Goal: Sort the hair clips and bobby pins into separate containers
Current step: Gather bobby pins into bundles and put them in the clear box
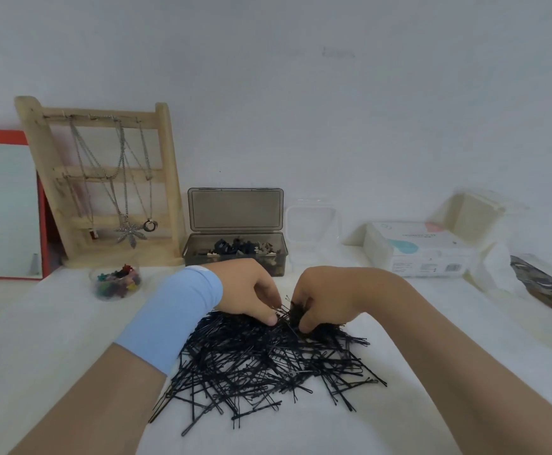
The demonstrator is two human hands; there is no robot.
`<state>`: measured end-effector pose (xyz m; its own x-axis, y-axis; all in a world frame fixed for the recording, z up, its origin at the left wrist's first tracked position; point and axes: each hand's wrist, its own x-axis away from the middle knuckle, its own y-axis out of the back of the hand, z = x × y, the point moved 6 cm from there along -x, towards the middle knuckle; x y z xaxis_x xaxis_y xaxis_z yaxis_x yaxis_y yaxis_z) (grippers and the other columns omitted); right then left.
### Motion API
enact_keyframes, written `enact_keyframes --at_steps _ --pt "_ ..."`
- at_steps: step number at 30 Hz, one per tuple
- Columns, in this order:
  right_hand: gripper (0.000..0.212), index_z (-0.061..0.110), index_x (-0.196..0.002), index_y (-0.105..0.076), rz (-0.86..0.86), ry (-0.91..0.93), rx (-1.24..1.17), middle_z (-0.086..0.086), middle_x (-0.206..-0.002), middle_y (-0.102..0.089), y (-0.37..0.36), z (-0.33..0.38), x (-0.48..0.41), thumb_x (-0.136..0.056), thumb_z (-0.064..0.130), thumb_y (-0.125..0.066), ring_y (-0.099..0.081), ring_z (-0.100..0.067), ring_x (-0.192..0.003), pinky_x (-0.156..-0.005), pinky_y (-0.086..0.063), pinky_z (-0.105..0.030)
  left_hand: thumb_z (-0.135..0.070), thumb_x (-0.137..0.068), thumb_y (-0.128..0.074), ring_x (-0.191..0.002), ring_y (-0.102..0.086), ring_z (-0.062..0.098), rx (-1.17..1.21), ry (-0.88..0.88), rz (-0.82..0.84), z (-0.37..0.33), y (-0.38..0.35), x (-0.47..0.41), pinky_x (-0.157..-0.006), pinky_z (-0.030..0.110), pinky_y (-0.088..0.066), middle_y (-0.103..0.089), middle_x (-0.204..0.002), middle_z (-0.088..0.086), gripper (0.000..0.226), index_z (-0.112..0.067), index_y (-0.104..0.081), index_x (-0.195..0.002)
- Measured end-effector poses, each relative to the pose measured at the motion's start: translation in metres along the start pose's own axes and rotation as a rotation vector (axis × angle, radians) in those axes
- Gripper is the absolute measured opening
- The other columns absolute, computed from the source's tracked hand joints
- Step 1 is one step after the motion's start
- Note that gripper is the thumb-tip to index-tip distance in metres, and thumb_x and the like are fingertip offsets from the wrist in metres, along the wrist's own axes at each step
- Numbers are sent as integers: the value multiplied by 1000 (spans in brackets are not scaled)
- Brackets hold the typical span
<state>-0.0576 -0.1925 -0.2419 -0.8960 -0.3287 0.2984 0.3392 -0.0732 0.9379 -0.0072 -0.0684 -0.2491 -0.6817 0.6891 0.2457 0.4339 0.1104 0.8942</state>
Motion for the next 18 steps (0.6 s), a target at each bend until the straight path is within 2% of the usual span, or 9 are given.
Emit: enact_keyframes --at_steps 2,4,8,10,12,15,18 --pt "22 15 -96 -70 21 -11 -22 2 -85 -69 0 -3 1 -88 35 -68 -63 -16 -80 -68 -50 -30 -47 -76 -79 -96 -65 -4 21 25 46 4 2 5 -96 25 -48 -71 -100 -24 40 -37 -69 -114" --pt "20 18 -101 -70 25 -16 -43 2 -90 -69 1 -6 0 -91 34 -65 -63 -18 -85 -72 -49 -32 -46 -77 -79 -99 -64 -3 1 48 59 8 3 7 -99 27 -47 -70 -103 -24 38 -38 -70 -113" --pt "7 26 -95 -67 -7 -32 -133 12 -82 -70 8 -19 4 -93 29 -61 -62 -4 -75 -67 -46 -26 -51 -82 -71 -101 -60 -3 -44 70 40 9 4 8 -103 32 -44 -67 -104 -29 25 -43 -73 -106" --pt "12 19 -99 -68 -25 -27 -291 10 -84 -75 14 -24 9 -95 18 -57 -66 -2 -74 -72 -52 -26 -57 -84 -65 -101 -59 -4 -8 71 19 7 4 7 -103 32 -43 -66 -103 -31 25 -45 -72 -105" --pt "17 8 -106 -64 -41 -5 -459 2 -86 -74 15 -25 11 -97 8 -50 -66 -12 -72 -77 -54 -31 -61 -83 -62 -99 -60 -4 54 46 -8 3 5 7 -99 30 -43 -67 -101 -31 27 -46 -72 -102" --pt "19 -1 -110 -57 -97 7 -558 -4 -81 -64 15 -19 7 -99 3 -43 -60 -12 -63 -67 -52 -28 -50 -85 -67 -82 -63 -7 96 -21 -101 -2 10 5 -86 27 -48 -70 -86 -26 16 -36 -73 -90" --pt "18 -2 -107 -55 -141 7 -599 -3 -81 -59 12 -13 1 -100 5 -41 -56 -12 -64 -64 -48 -29 -45 -85 -70 -78 -69 5 224 -53 -143 -4 14 6 -87 32 -52 -75 -83 -10 19 -28 -70 -91"
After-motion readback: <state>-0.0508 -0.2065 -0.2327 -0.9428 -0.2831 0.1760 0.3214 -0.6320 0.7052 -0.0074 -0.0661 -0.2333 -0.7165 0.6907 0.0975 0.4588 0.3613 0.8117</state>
